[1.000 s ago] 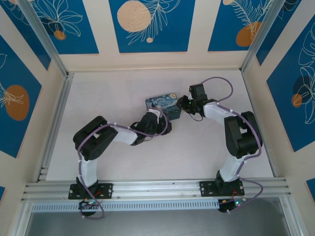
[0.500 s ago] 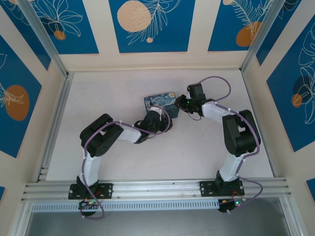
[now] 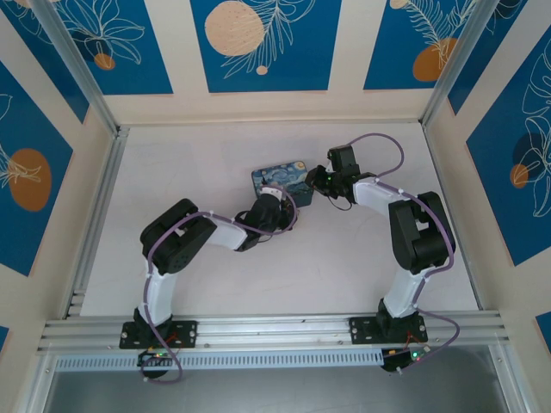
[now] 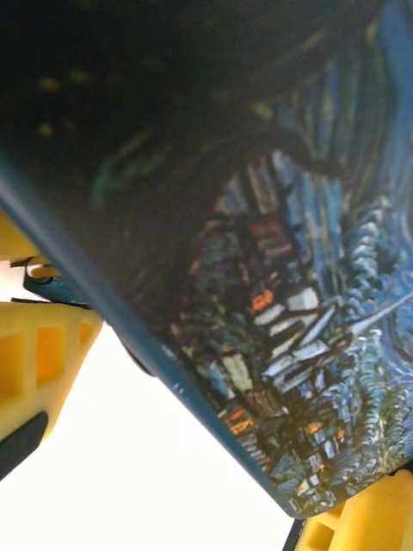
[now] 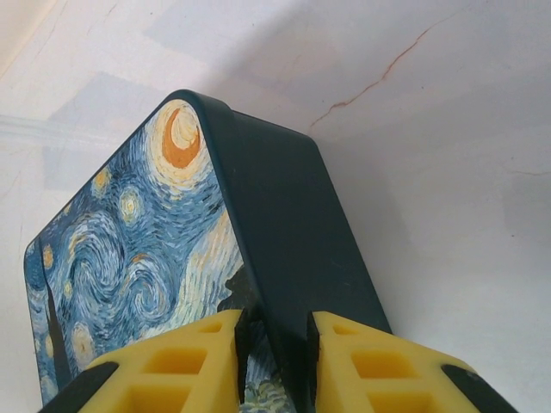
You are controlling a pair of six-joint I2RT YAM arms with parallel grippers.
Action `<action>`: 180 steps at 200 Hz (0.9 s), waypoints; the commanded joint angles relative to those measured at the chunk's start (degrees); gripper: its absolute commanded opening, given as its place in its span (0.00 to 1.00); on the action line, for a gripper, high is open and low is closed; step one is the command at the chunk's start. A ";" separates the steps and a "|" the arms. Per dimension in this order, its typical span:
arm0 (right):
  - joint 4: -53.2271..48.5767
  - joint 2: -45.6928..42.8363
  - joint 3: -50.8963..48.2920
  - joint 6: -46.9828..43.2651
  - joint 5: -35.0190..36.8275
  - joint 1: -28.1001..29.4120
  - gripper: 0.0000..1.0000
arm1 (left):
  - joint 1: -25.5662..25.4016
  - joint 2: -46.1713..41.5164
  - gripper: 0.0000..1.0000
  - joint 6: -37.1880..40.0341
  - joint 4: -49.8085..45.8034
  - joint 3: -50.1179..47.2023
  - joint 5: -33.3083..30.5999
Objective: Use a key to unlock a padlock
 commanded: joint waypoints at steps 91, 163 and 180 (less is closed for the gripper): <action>-4.15 -11.36 -7.76 1.27 0.89 0.52 0.30 | 0.91 -7.02 0.00 -5.32 -13.14 5.02 6.92; 3.03 -28.63 -27.55 -0.27 5.27 5.88 0.41 | 4.29 -9.98 0.00 -13.96 -27.19 9.74 16.73; 5.77 -30.97 -30.68 -4.12 7.94 9.06 0.44 | 4.76 -10.07 0.00 -15.14 -28.57 10.36 18.57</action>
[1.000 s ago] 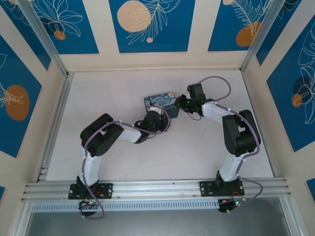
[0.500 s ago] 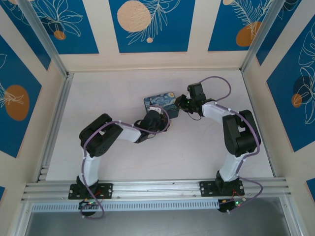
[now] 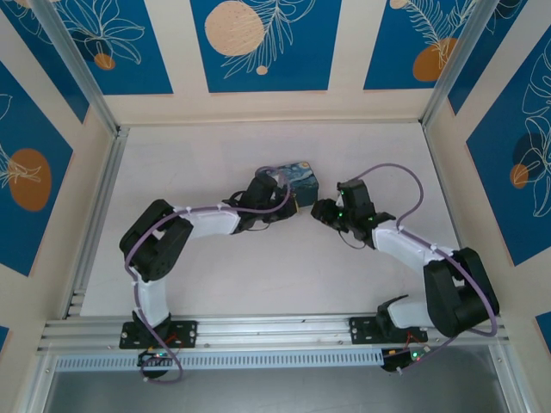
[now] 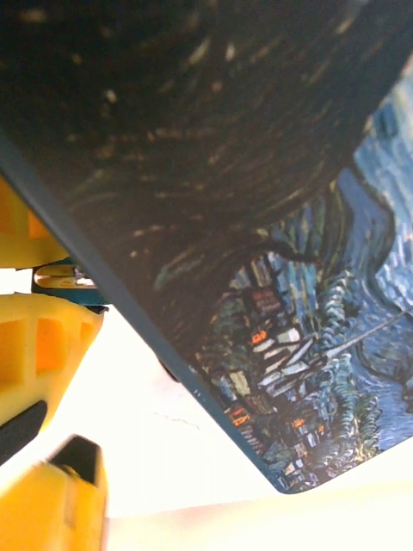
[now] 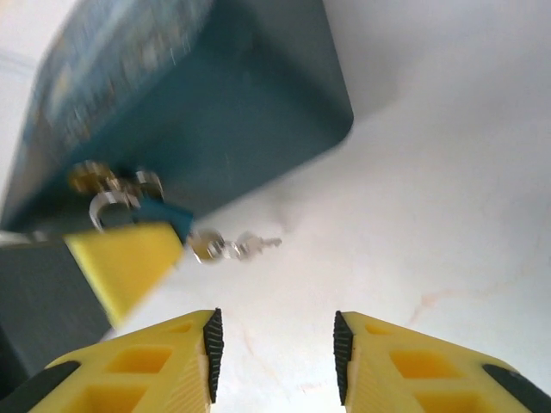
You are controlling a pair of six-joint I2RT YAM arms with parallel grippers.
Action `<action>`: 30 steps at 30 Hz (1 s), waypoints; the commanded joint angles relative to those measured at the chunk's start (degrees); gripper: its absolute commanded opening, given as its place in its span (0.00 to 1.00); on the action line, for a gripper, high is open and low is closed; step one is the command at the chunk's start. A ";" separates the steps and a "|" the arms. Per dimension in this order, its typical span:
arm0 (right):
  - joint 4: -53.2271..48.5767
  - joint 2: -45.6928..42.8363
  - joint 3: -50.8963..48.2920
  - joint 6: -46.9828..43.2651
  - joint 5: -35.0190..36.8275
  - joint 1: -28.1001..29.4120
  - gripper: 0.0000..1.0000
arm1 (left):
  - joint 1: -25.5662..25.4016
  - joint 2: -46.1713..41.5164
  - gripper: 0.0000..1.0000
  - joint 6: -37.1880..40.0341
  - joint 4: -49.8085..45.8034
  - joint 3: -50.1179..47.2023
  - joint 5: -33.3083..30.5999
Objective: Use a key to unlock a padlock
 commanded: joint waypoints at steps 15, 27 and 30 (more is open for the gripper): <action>13.37 0.98 -4.46 -21.03 8.10 10.11 0.55 | 2.13 -2.04 0.00 -9.20 -8.95 4.97 12.46; 9.83 5.38 -0.61 -26.30 15.73 12.67 0.50 | 2.33 -1.37 0.00 -10.04 -10.21 6.41 14.68; 9.36 7.25 1.19 -27.42 17.33 13.30 0.48 | 2.30 -1.24 0.00 -10.09 -10.13 6.40 14.85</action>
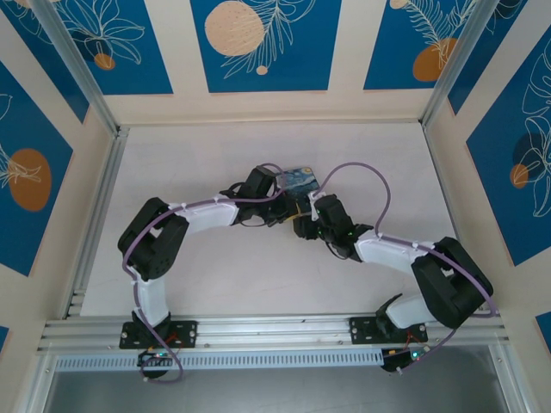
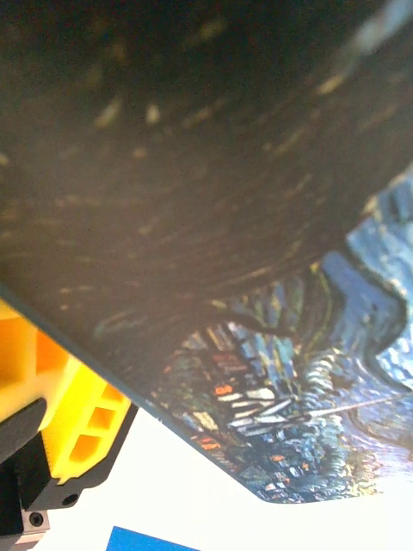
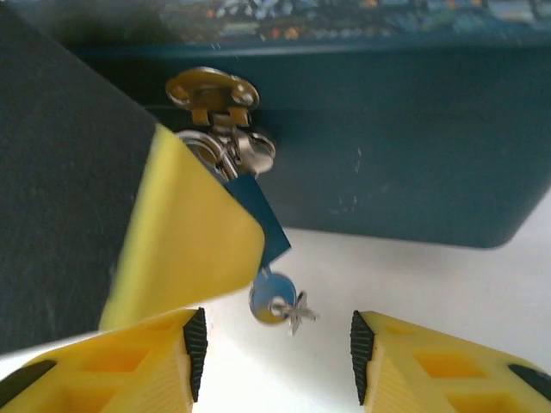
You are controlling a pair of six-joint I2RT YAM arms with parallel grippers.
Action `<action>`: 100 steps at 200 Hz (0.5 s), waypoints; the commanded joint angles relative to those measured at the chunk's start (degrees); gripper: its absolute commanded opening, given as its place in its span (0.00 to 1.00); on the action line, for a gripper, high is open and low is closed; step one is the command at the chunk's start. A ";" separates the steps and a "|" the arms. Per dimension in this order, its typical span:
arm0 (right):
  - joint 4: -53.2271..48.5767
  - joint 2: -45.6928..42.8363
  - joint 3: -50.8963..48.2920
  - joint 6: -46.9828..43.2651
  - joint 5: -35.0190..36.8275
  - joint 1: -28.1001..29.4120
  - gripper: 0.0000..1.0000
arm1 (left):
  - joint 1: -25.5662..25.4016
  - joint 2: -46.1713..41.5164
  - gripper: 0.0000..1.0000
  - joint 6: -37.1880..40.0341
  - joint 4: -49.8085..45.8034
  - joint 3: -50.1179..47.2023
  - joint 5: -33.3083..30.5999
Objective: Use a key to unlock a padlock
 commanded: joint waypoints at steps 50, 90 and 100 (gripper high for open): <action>-1.28 4.67 5.01 -3.66 5.82 1.38 0.40 | 0.69 -1.27 0.00 -0.74 0.09 1.83 2.32; -1.71 5.01 5.51 -3.10 7.91 1.31 0.26 | 0.67 -1.05 0.00 -0.77 0.26 1.65 2.64; -1.73 5.03 5.57 -2.92 7.92 1.22 0.22 | 0.68 -1.04 0.00 -0.74 0.37 1.62 2.67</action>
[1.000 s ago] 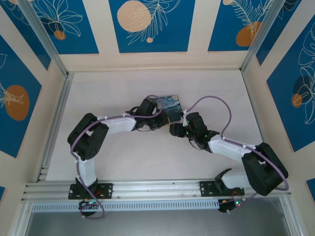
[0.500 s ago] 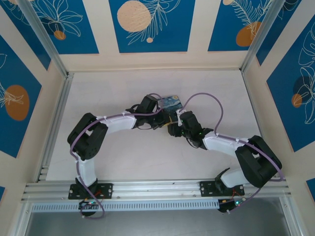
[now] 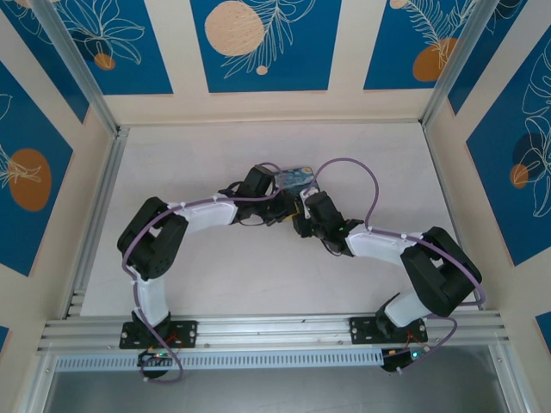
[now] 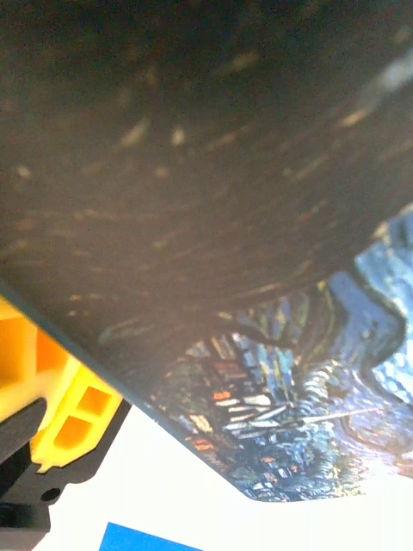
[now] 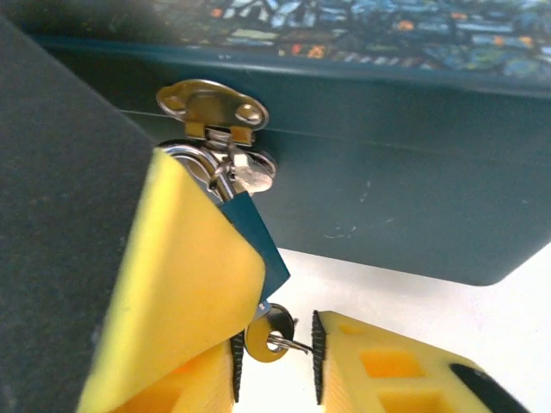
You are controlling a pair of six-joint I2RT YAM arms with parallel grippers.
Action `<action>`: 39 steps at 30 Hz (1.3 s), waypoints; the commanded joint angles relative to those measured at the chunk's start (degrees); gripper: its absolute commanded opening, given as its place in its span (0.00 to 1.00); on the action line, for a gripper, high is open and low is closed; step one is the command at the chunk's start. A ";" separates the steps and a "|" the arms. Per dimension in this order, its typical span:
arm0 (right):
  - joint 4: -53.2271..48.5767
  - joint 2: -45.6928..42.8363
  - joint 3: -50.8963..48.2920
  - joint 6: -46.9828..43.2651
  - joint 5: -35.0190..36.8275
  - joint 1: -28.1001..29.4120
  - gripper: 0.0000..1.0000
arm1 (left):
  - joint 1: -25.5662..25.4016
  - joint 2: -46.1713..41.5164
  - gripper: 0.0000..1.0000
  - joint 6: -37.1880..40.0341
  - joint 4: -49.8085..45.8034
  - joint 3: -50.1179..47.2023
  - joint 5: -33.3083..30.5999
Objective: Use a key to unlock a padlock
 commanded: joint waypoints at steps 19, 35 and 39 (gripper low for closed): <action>4.81 -4.53 -1.78 6.24 -25.83 -9.66 0.00 | 0.28 -1.39 0.00 -0.62 1.43 -0.05 1.68; 2.19 -12.43 -6.18 11.15 -27.20 -14.88 0.41 | 0.42 -2.18 0.00 -0.95 2.74 -1.79 1.48; 1.55 -11.66 -6.36 10.89 -25.79 -14.51 0.41 | 0.46 -2.37 0.00 -0.97 2.75 -1.73 1.65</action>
